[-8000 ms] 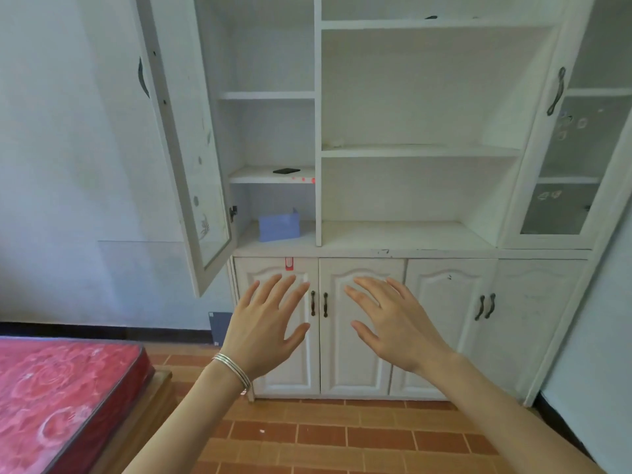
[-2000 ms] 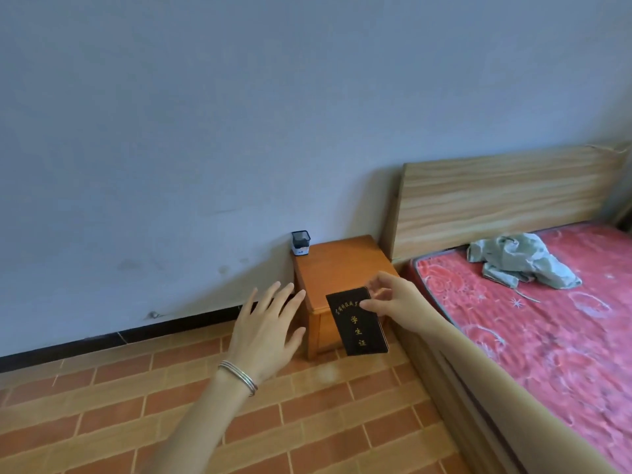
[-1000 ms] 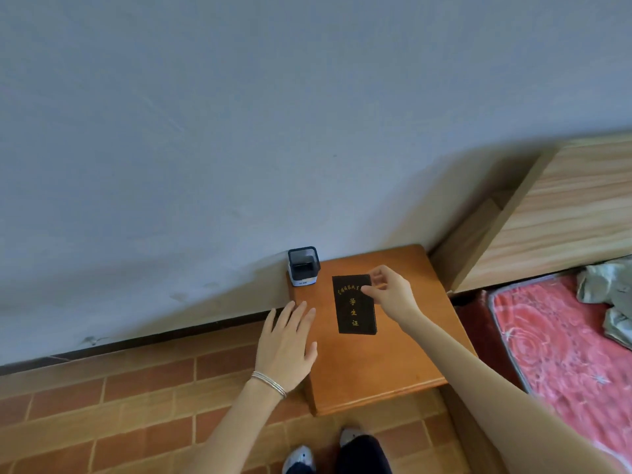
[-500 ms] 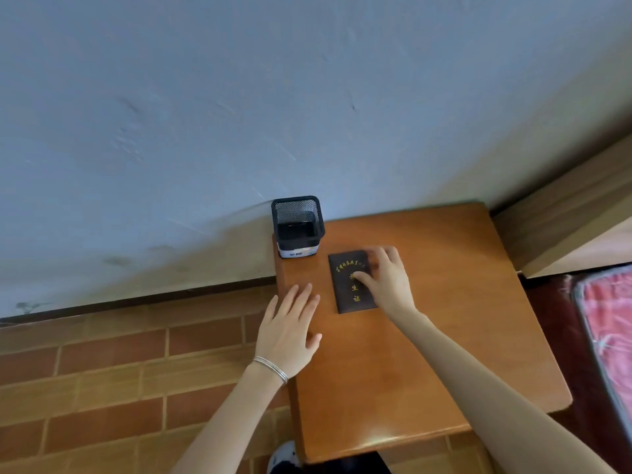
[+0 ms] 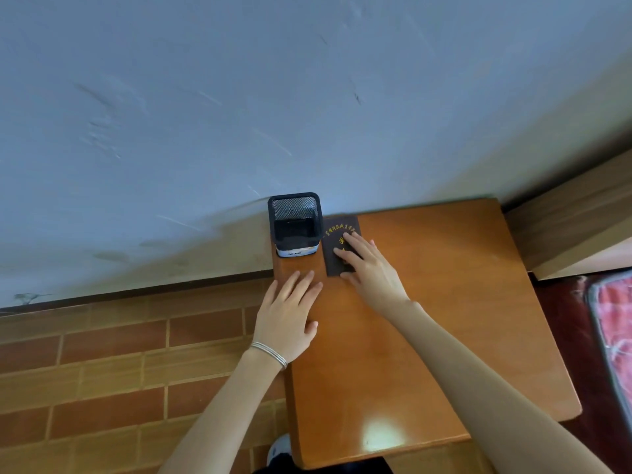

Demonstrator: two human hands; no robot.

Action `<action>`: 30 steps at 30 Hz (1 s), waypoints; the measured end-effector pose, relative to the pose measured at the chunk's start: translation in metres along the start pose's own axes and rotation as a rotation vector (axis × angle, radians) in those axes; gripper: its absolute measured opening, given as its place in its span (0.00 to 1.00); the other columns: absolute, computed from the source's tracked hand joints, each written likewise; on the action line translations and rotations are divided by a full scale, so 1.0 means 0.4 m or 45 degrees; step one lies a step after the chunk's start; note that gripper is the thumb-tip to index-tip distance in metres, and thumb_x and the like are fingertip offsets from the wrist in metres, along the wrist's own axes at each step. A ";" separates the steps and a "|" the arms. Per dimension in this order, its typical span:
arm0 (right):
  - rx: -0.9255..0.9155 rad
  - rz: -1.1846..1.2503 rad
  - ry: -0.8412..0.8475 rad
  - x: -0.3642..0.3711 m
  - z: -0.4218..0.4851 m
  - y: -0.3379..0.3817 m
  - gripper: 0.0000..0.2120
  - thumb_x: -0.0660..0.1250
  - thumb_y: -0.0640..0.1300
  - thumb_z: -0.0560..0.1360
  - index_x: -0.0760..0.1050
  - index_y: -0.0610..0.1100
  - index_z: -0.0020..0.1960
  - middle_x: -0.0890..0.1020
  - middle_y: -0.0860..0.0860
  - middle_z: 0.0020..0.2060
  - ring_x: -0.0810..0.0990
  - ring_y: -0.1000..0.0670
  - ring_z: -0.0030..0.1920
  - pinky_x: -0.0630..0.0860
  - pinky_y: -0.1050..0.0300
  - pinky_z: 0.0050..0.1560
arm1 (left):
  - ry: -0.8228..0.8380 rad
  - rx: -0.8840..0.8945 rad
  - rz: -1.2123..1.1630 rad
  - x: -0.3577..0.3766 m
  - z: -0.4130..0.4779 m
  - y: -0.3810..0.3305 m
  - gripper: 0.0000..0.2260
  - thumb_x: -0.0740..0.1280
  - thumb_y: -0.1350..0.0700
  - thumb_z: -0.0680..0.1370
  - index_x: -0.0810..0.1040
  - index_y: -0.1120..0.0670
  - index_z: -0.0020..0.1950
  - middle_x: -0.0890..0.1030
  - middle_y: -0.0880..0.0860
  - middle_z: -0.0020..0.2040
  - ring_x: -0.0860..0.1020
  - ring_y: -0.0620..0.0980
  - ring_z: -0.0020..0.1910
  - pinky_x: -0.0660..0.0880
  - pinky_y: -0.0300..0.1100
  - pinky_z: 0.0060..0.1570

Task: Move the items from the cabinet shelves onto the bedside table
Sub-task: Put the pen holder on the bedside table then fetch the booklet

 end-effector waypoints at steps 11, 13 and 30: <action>-0.011 -0.003 0.029 0.004 0.025 0.008 0.23 0.73 0.36 0.69 0.74 0.41 0.63 0.70 0.43 0.68 0.64 0.43 0.71 0.56 0.48 0.70 | 0.020 -0.018 -0.023 -0.009 0.007 -0.003 0.32 0.77 0.47 0.65 0.73 0.52 0.67 0.71 0.54 0.70 0.69 0.55 0.69 0.68 0.56 0.63; -0.005 0.013 0.092 -0.017 0.023 0.013 0.24 0.72 0.37 0.71 0.72 0.41 0.66 0.67 0.43 0.70 0.60 0.44 0.73 0.52 0.49 0.72 | 0.091 0.006 0.013 -0.026 0.004 -0.013 0.32 0.70 0.46 0.73 0.63 0.50 0.74 0.60 0.52 0.76 0.59 0.53 0.74 0.58 0.53 0.70; 0.615 -0.395 -0.291 -0.966 -0.582 0.159 0.23 0.58 0.56 0.77 0.70 0.45 0.67 0.75 0.45 0.64 0.70 0.45 0.67 0.63 0.42 0.68 | -0.282 0.836 0.042 -0.836 -0.025 -0.568 0.23 0.56 0.42 0.74 0.79 0.53 0.60 0.80 0.55 0.60 0.76 0.57 0.60 0.71 0.62 0.59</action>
Point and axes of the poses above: each hand's wrist, its own z-axis towards the middle knuckle, its own x-axis out of the palm, y = z × x, the point moved 4 cm from there along z, towards the middle knuckle
